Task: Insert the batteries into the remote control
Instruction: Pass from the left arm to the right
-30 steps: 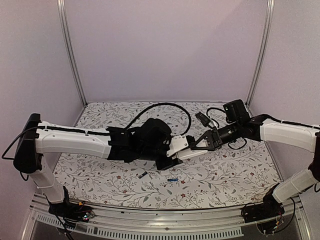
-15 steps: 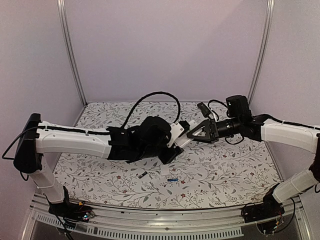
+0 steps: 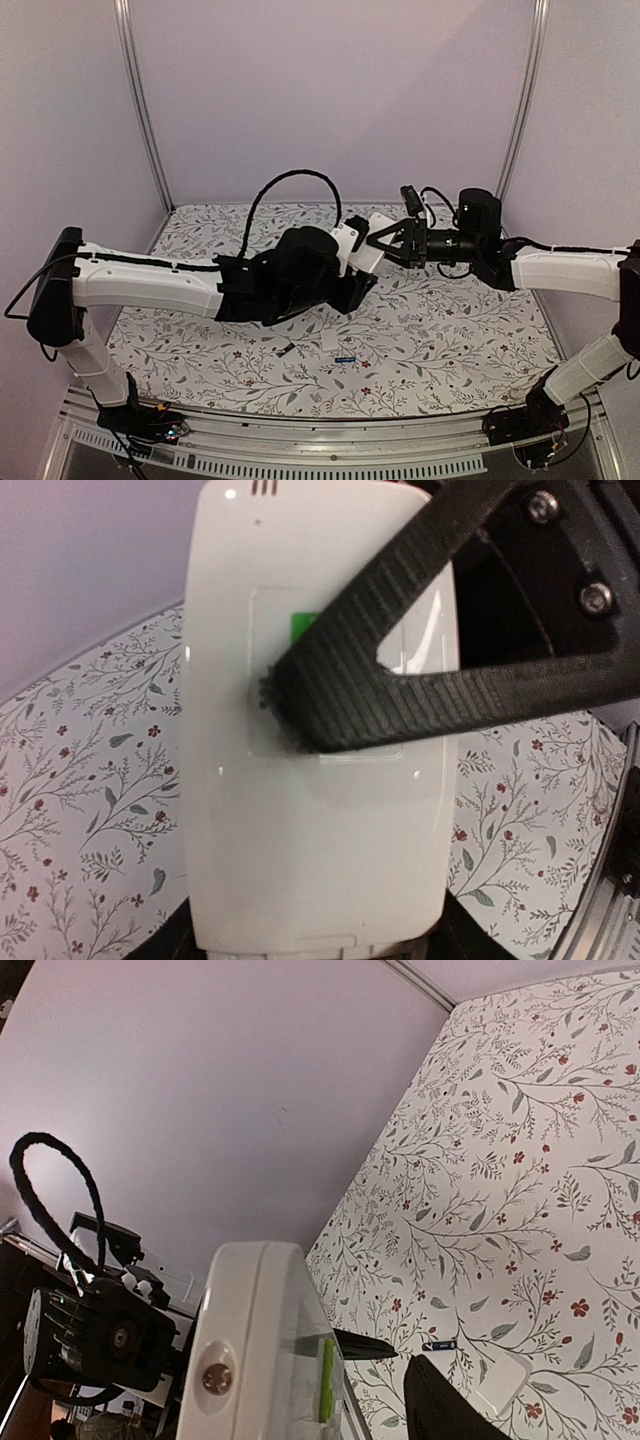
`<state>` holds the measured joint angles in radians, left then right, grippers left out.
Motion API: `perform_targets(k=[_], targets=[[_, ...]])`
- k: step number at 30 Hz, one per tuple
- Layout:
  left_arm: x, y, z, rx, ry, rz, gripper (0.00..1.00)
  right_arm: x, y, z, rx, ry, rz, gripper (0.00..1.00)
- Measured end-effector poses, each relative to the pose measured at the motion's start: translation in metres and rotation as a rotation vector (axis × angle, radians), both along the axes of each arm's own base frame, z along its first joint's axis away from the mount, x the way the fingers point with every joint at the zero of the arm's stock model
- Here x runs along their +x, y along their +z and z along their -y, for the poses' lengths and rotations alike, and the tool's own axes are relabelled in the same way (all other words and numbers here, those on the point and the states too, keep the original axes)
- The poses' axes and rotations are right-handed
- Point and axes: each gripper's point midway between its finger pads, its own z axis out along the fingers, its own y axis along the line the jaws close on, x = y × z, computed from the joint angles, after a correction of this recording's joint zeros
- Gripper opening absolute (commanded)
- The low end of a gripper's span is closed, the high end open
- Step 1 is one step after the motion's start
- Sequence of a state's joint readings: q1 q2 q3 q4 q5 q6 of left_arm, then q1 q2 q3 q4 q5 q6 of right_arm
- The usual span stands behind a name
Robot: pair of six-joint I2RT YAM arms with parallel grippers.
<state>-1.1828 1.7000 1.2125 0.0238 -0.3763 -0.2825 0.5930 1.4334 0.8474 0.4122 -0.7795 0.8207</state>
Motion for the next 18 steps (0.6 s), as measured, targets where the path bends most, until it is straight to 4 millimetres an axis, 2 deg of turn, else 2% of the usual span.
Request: perform_targets(k=[3,5,7,10,13,15,18], targets=[[0.001,0.001,0.0,-0.013,0.012,-0.008,0.19,0.003,-0.003,-0.004,0.014,-0.006,-0.022,0.42],[0.001,-0.001,-0.001,-0.014,0.021,-0.014,0.19,0.003,-0.002,-0.006,0.024,-0.006,-0.027,0.27],[0.001,-0.002,-0.002,-0.011,0.026,-0.019,0.23,0.003,0.001,-0.008,0.037,-0.004,-0.026,0.14],[0.002,-0.005,-0.004,0.004,0.036,-0.015,0.44,0.007,-0.004,-0.008,0.028,-0.022,-0.034,0.01],[0.002,-0.008,-0.006,0.022,0.038,-0.016,0.7,0.009,-0.009,-0.008,0.024,-0.031,-0.056,0.0],[0.002,-0.008,-0.006,0.025,0.032,-0.014,0.8,0.008,-0.009,-0.008,0.025,-0.028,-0.054,0.0],[-0.004,-0.006,-0.011,0.036,0.007,-0.023,0.87,0.008,-0.014,-0.005,0.019,-0.026,-0.066,0.0]])
